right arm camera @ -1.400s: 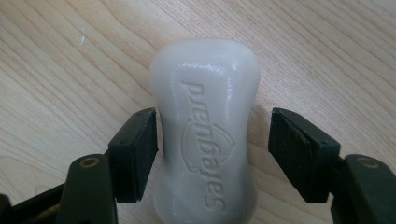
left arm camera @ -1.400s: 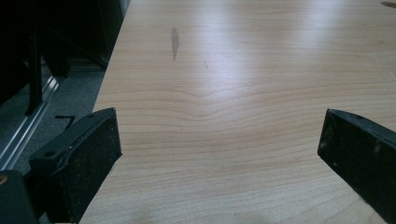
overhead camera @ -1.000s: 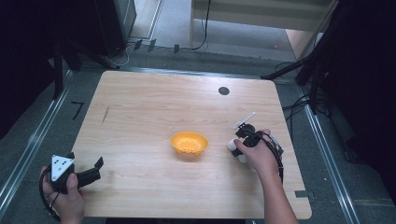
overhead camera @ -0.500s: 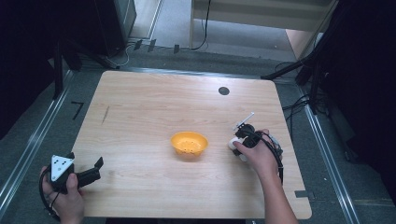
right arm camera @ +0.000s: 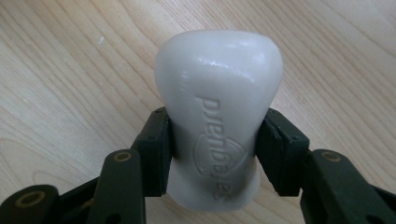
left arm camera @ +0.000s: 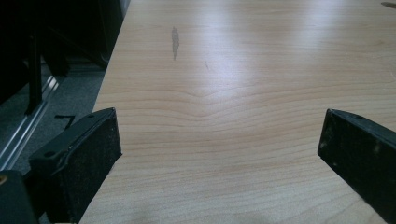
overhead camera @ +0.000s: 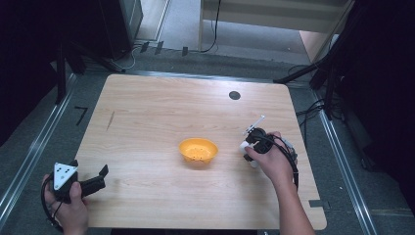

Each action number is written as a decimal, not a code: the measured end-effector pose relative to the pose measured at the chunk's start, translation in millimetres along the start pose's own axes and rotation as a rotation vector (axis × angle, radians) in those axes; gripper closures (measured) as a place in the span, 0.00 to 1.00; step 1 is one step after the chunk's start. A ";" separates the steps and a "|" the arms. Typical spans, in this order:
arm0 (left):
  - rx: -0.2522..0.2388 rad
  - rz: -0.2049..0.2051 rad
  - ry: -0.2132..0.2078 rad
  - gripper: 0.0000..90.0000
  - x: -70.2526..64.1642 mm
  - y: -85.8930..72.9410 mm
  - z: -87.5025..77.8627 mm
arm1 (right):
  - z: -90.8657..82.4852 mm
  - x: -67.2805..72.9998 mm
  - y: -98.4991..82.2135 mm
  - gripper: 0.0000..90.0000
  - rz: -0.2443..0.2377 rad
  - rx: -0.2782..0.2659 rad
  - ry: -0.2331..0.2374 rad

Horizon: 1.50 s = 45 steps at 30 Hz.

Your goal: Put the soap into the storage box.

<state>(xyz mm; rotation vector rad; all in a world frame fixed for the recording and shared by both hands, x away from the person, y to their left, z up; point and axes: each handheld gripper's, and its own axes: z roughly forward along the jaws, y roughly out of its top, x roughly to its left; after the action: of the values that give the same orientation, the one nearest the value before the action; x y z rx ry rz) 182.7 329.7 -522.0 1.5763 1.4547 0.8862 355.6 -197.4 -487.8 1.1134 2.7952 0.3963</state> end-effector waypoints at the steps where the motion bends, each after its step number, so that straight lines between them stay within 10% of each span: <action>1: 0.001 0.000 0.000 0.00 0.0 0.0 0.0 | -1.5 0.8 0.7 0.57 -0.004 -0.001 -0.003; 45: 0.002 0.000 0.000 0.00 0.0 0.1 0.1 | -25.9 36.1 46.2 0.57 -0.251 -0.037 0.025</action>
<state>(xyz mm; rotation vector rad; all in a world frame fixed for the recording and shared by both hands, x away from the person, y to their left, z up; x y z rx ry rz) 182.9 329.7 -522.0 1.5774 1.4557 0.8848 354.9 -145.6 -450.1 0.7413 2.8875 0.4352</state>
